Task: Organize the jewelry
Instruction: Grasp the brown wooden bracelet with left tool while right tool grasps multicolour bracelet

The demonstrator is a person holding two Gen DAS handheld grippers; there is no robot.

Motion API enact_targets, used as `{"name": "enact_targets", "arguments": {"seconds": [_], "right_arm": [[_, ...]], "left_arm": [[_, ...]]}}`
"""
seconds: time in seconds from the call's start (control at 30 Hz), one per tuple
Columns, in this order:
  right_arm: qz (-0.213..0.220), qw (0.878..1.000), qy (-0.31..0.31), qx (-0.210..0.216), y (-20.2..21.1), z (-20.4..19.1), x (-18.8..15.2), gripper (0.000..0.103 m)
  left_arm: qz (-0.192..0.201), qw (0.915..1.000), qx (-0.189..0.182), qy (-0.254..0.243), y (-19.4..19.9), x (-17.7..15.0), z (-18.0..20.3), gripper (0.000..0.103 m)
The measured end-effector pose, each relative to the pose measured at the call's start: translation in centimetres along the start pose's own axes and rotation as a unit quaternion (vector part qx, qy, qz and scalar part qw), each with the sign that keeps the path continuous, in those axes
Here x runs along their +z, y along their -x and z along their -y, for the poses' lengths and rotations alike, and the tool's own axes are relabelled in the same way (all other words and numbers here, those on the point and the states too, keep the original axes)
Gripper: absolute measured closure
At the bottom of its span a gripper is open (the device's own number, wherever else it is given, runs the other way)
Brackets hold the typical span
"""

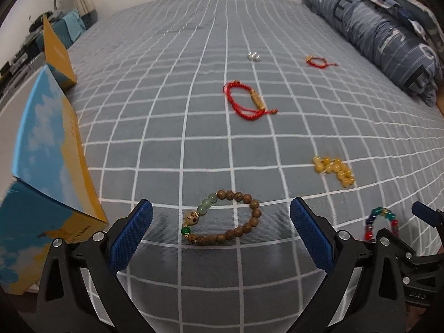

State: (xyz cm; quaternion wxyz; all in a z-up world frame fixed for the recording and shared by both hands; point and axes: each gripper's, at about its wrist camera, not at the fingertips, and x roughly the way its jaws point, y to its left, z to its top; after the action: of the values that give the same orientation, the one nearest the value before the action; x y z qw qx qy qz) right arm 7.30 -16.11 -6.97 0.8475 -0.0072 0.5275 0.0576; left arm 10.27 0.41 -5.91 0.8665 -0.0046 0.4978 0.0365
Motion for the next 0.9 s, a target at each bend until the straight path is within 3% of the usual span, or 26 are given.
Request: {"name": "enact_targets", "arguments": {"seconds": [0.47,0.7,0.9], "right_arm": [[-0.029,1.0,0.001,-0.007,-2.2,-0.3,-0.2,0.01],[-0.039,0.999,0.003,-0.01,-2.4,-0.6,0.1,0.027],[-0.041,0.999,0.017,-0.015,-2.2,-0.9,0.2,0.048]], "left_arm": [[-0.03,0.9994,0.001,0.015,-2.6,-0.5,-1.1,0.006],[-0.038,0.9989,-0.005,0.026,-3.2,-0.4,-1.2,0.009],[-0.047,0.9985,-0.008,0.027,-3.2,-0.3,-1.2,0.027]]}}
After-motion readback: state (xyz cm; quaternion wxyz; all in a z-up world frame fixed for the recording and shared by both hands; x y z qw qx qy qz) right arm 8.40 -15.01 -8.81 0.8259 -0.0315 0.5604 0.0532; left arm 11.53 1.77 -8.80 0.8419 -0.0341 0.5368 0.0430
